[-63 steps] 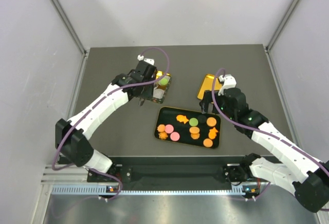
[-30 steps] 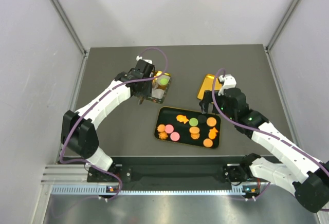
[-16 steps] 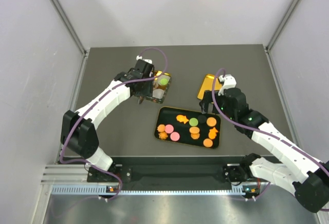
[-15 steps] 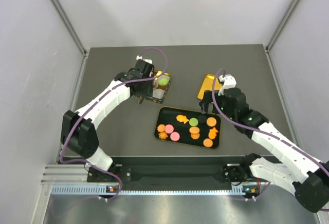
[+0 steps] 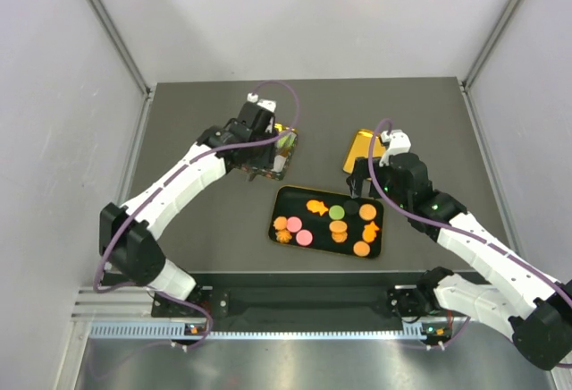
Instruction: Pack the cookies
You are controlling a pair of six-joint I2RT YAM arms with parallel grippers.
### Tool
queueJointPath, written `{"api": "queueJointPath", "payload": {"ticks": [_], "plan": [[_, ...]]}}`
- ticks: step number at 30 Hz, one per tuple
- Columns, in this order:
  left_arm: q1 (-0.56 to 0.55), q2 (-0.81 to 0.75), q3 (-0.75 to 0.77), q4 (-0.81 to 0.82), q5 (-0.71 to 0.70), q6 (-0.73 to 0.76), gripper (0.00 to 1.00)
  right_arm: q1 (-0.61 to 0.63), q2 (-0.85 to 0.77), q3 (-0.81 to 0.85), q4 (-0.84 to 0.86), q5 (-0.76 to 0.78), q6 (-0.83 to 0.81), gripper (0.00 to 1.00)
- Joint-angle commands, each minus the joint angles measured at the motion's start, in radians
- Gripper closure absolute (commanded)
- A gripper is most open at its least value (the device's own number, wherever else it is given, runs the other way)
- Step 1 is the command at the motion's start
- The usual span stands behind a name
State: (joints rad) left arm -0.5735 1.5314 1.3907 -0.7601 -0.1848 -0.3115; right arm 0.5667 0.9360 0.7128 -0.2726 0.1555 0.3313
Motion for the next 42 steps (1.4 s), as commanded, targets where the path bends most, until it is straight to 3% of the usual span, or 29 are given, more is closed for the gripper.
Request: {"api": "queueJointPath", "payload": {"ticks": [1, 6, 15, 26, 42], "plan": [[-0.128, -0.085, 0.065, -0.027, -0.01, -0.009, 0.51, -0.001, -0.006, 0.005, 0.027, 0.01, -0.02, 0.0], [-0.342, -0.089, 0.022, -0.056, -0.042, -0.075, 0.51, -0.001, -0.006, 0.008, 0.021, 0.045, -0.02, 0.0], [-0.526, -0.148, -0.094, -0.047, 0.042, -0.193, 0.5, -0.004, -0.028, 0.02, -0.025, 0.196, -0.009, 0.0], [-0.597, -0.159, -0.159, -0.045, 0.065, -0.247, 0.45, -0.008, -0.026, 0.024, -0.033, 0.22, -0.006, 0.01], [-0.606, -0.103, -0.159, -0.018, 0.09, -0.242, 0.43, -0.008, -0.026, 0.024, -0.036, 0.211, -0.005, 0.0]]}}
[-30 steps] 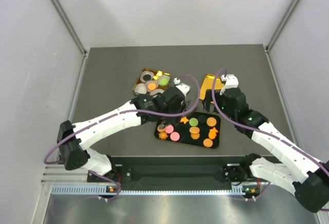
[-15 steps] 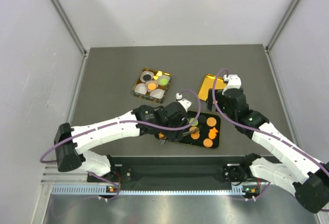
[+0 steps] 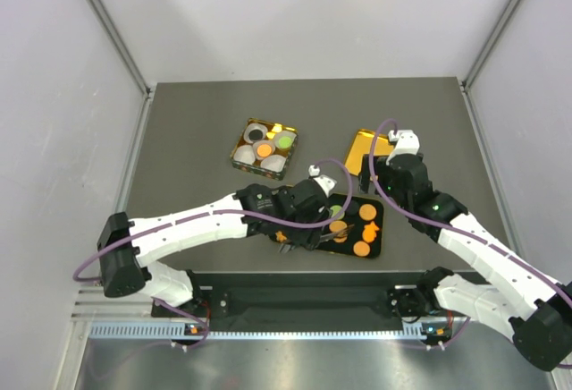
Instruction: Pack the cookies
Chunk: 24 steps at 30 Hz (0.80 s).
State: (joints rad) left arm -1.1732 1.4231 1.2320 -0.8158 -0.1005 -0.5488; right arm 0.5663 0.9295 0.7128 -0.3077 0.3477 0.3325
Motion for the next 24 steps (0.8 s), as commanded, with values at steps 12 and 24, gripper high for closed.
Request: {"api": "queueJointPath", "payload": {"ticks": [12, 24], "plan": [[-0.006, 0.056, 0.0, 0.07, 0.013, 0.0, 0.42, -0.008, -0.024, 0.02, 0.001, 0.014, -0.006, 0.0], [-0.005, 0.063, 0.017, 0.06, -0.004, -0.005, 0.46, -0.008, -0.024, 0.022, -0.001, 0.013, -0.006, 0.0]]}}
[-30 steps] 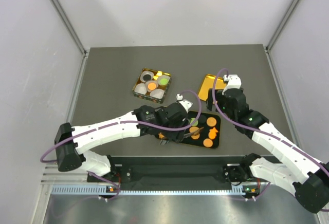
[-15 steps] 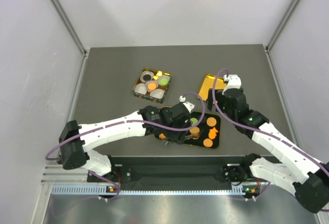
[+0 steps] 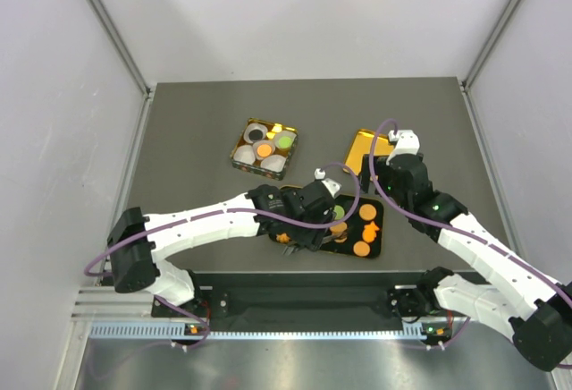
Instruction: Pack the cookies
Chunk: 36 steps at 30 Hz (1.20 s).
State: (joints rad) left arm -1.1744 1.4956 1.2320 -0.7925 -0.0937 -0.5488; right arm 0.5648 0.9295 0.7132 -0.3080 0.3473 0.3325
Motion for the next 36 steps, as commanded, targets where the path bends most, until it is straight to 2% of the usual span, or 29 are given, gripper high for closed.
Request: {"api": "queueJointPath", "payload": {"ticks": [1, 13, 16, 36], "plan": [[-0.002, -0.011, 0.017, 0.036, -0.011, -0.005, 0.47, -0.008, -0.024, 0.02, 0.001, 0.012, -0.007, 0.0], [-0.001, -0.028, 0.024, 0.032, -0.014, -0.017, 0.48, -0.006, -0.024, 0.022, 0.003, 0.012, -0.006, 0.0], [0.004, -0.029, 0.023, 0.032, -0.009, -0.017, 0.45, -0.006, -0.023, 0.02, -0.002, 0.01, -0.006, 0.0], [0.03, -0.057, -0.009, 0.075, 0.035, -0.031, 0.49, -0.006, -0.026, 0.019, 0.0, 0.013, -0.006, 0.0]]}}
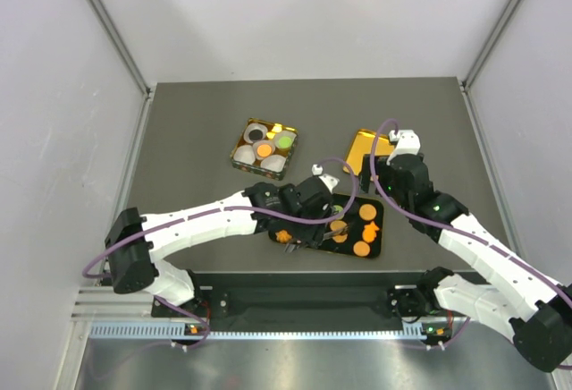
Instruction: Pack the cookies
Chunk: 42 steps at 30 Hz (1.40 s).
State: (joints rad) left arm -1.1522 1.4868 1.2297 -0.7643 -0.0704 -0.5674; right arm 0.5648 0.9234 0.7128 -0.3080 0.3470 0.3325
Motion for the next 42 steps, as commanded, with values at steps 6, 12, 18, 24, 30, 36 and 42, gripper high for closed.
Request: {"api": "queueJointPath", "payload": {"ticks": [6, 12, 18, 24, 30, 36, 42], "plan": [[0.014, -0.048, -0.013, 0.048, 0.015, -0.014, 0.5, -0.006, -0.02, 0.019, 0.0, 0.015, -0.006, 0.0], [0.014, -0.039, -0.015, 0.042, 0.027, -0.003, 0.5, -0.006, -0.018, 0.019, 0.0, 0.012, -0.004, 0.0], [0.014, -0.043, -0.012, 0.036, 0.011, -0.006, 0.6, -0.006, -0.018, 0.02, 0.0, 0.012, -0.004, 0.0], [0.017, -0.054, 0.007, 0.011, -0.006, -0.002, 0.62, -0.006, -0.021, 0.02, 0.0, 0.014, -0.004, 0.0], [0.045, -0.1, 0.036, -0.023, -0.029, 0.015, 0.65, -0.008, -0.023, 0.02, 0.0, 0.015, -0.004, 0.0], [0.085, -0.151, 0.059, -0.05, -0.035, 0.034, 0.65, -0.006, -0.024, 0.019, -0.002, 0.02, -0.004, 0.0], [0.173, -0.198, 0.073, -0.076, -0.057, 0.06, 0.65, -0.006, -0.021, 0.019, -0.002, 0.018, -0.001, 0.0]]}}
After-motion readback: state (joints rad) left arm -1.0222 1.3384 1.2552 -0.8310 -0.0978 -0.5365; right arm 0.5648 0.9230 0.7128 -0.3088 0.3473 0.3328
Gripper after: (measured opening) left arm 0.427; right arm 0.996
